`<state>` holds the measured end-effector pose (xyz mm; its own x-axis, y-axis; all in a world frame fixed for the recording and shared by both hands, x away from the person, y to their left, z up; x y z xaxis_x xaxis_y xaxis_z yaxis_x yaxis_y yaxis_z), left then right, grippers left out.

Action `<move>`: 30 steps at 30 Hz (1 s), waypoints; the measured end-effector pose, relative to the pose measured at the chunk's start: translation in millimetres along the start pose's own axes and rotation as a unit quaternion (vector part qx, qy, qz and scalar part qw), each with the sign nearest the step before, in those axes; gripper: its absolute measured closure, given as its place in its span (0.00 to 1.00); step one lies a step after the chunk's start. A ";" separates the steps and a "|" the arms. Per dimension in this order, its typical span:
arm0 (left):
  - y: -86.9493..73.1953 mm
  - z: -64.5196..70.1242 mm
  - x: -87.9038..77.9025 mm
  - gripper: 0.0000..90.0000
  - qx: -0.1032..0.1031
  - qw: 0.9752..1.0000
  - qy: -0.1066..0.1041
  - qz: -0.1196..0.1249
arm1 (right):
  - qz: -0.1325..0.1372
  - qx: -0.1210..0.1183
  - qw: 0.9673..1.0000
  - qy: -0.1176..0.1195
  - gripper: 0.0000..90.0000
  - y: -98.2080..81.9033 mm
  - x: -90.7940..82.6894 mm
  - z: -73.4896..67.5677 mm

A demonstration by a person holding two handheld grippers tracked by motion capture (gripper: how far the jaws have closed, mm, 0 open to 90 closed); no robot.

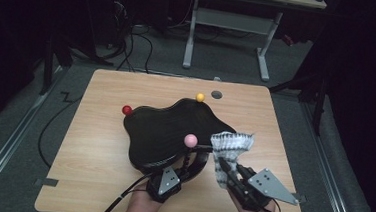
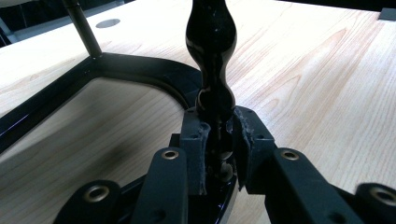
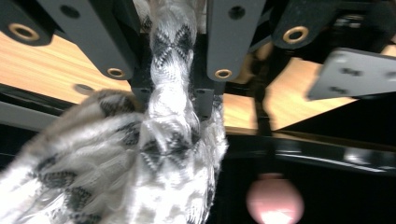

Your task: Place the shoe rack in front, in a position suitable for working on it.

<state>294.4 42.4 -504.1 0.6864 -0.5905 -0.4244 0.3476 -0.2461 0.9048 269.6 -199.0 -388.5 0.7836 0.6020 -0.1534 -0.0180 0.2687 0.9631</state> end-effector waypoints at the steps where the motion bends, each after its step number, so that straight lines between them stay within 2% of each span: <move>1: -0.3 -0.4 -1.3 0.83 0.000 1.000 0.000 0.000 | -0.003 0.005 1.000 -0.014 0.88 -3.3 -2.5 9.1; 2: -0.7 -0.8 -2.2 0.83 0.001 1.000 0.001 -0.001 | -0.003 0.005 1.000 -0.014 0.88 -3.3 -2.5 9.1; 3: -1.1 -1.9 -4.1 0.83 0.004 1.000 0.001 -0.002 | -0.007 0.009 1.000 -0.022 0.88 -7.1 -1.7 16.9; 6: -3.6 -3.2 -9.5 0.83 -0.001 1.000 0.004 -0.003 | -0.011 0.018 0.999 -0.026 0.88 -10.5 1.0 22.9; 7: -6.1 -5.0 -15.2 0.83 -0.005 1.000 0.007 -0.004 | -0.017 0.022 0.999 -0.029 0.88 -14.3 7.3 29.2; 9: -7.0 -6.0 -18.3 0.83 -0.004 1.000 0.008 -0.006 | -0.020 0.025 0.999 -0.028 0.88 -16.1 11.2 32.2; 11: -8.7 -7.5 -23.3 0.83 -0.003 1.000 0.004 -0.009 | -0.025 0.034 0.999 -0.025 0.88 -19.7 19.0 37.0; 13: -10.8 -8.6 -29.2 0.83 -0.001 1.000 0.000 -0.013 | -0.040 0.039 0.998 -0.015 0.88 -26.7 35.8 41.6; 15: -13.3 -8.7 -34.3 0.83 -0.003 1.000 -0.001 -0.013 | -0.047 0.040 0.998 -0.011 0.88 -29.5 42.2 42.7; 16: -14.0 -9.0 -37.3 0.83 0.004 1.000 -0.002 -0.016 | -0.060 0.042 0.997 -0.001 0.88 -35.8 56.6 44.1; 17: -15.3 -8.4 -40.5 0.83 0.005 1.000 0.000 -0.018 | -0.065 0.043 0.997 0.004 0.88 -38.4 62.7 44.3; 22: -17.6 -6.4 -44.0 0.83 -0.001 1.000 0.001 -0.018 | -0.075 0.036 0.996 0.016 0.88 -44.1 78.7 41.7; 25: -16.8 -6.2 -42.5 0.83 0.001 1.000 0.000 -0.018 | -0.075 0.036 0.996 0.017 0.88 -44.0 78.4 40.7; 28: -13.8 -5.0 -36.0 0.83 0.006 1.000 -0.006 -0.018 | -0.066 0.035 0.997 0.010 0.87 -41.3 67.4 41.2; 30: -8.5 -1.7 -25.1 0.83 0.011 1.000 -0.012 -0.018 | -0.053 0.030 0.998 -0.004 0.87 -36.9 46.8 41.4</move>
<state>275.3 60.6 -501.1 0.6586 -0.5987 -0.4559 0.3572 -0.2844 0.8897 332.7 -211.9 -422.0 0.7840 0.5662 -0.2545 0.1031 0.2855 0.9528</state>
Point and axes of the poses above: each handheld gripper's, and its own axes: x roughly forward along the jaws, y roughly out of its top, z roughly to its right, the point moved 1 cm from there along x, roughly forward along the jaws, and after that the axes turned 11 degrees about -x, right-handed, at the moved point
